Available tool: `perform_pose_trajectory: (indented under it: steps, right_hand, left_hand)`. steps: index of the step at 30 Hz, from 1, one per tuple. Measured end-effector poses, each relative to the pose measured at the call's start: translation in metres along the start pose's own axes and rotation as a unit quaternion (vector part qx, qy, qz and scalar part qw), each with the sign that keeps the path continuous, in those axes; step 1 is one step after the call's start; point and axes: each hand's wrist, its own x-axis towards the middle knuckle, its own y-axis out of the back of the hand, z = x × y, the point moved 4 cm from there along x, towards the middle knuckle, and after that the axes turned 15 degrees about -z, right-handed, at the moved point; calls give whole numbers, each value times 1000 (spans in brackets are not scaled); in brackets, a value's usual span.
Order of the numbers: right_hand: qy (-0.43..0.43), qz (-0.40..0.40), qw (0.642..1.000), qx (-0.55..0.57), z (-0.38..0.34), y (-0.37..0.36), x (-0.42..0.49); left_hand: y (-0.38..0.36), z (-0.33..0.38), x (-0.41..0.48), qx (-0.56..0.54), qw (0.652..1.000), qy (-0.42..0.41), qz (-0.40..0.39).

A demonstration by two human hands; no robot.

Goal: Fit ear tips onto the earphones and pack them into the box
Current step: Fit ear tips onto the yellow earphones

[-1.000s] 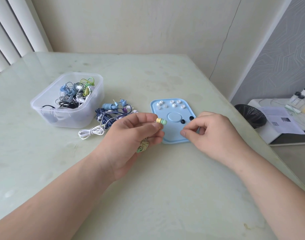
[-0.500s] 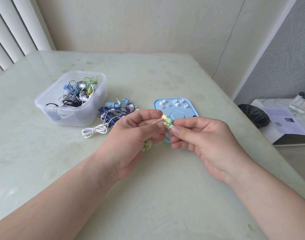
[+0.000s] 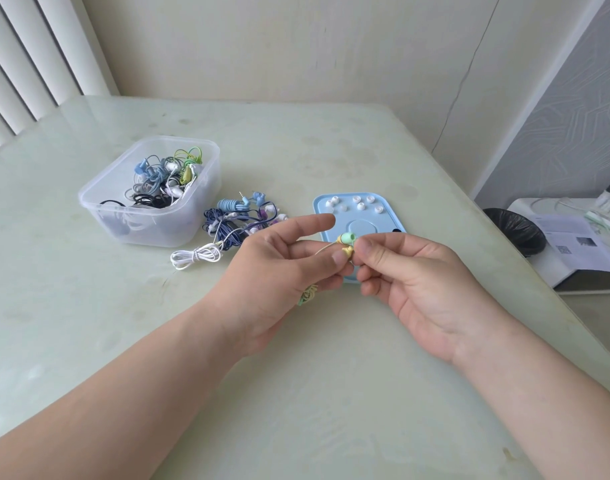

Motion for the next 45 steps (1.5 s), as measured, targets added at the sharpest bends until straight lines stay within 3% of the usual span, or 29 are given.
perform_pose_trajectory:
  steps: [31, 39, 45]
  right_hand:
    - [53, 5, 997, -46, 5, 6, 3]
    - [142, 24, 966, -214, -4, 4, -1]
    - [164, 18, 952, -257, -5, 0, -4]
  left_hand:
    - [4, 0, 0, 3, 1000, -9, 25]
    - [5, -1, 0, -1, 999, -11, 46]
    - [4, 0, -1, 0, 999, -12, 45]
